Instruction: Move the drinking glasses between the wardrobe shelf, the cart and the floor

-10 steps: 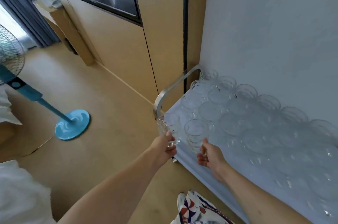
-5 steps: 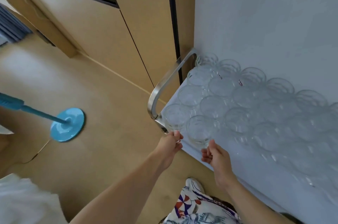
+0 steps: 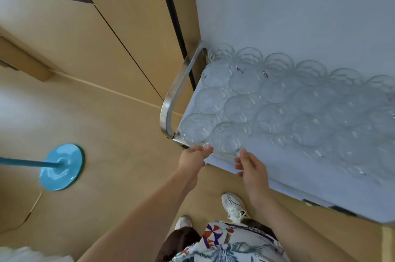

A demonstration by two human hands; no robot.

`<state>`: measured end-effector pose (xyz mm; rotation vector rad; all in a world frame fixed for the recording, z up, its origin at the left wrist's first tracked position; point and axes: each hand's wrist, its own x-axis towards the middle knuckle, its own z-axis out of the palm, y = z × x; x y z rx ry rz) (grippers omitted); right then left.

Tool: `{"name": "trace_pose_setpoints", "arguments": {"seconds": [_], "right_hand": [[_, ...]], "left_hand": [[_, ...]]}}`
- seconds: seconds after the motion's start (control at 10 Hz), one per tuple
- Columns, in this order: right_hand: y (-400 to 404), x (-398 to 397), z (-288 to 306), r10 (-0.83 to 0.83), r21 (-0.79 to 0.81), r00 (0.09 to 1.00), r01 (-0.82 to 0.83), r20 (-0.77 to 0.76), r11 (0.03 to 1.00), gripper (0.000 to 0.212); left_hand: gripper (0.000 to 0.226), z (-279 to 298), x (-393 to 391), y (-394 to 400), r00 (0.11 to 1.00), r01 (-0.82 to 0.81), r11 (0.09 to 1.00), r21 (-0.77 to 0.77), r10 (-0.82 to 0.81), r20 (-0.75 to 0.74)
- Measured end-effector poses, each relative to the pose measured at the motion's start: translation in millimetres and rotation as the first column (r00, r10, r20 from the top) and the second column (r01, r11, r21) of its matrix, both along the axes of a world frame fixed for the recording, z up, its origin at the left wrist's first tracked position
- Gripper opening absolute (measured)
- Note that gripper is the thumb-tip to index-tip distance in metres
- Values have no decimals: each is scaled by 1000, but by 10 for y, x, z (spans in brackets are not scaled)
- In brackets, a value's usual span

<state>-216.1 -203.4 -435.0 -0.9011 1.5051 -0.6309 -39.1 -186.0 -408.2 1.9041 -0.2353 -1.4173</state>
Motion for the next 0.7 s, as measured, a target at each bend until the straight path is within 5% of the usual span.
{"name": "trace_pose_setpoints", "arguments": {"seconds": [0.1, 0.3, 0.5, 0.7], "right_hand": [[65, 97, 44, -78, -15, 996, 77, -32, 997, 34], [69, 171, 126, -193, -28, 966, 191, -173, 981, 34], [71, 185, 203, -213, -28, 953, 212, -214, 977, 41], [140, 88, 379, -242, -75, 910, 231, -336, 970, 43]], "left_hand": [[25, -30, 64, -17, 1000, -1, 1000, -21, 1, -26], [9, -34, 227, -95, 978, 210, 978, -18, -210, 12], [47, 77, 304, -20, 830, 532, 847, 4, -523, 193], [38, 379, 427, 86, 692, 672, 740, -25, -616, 378]]}}
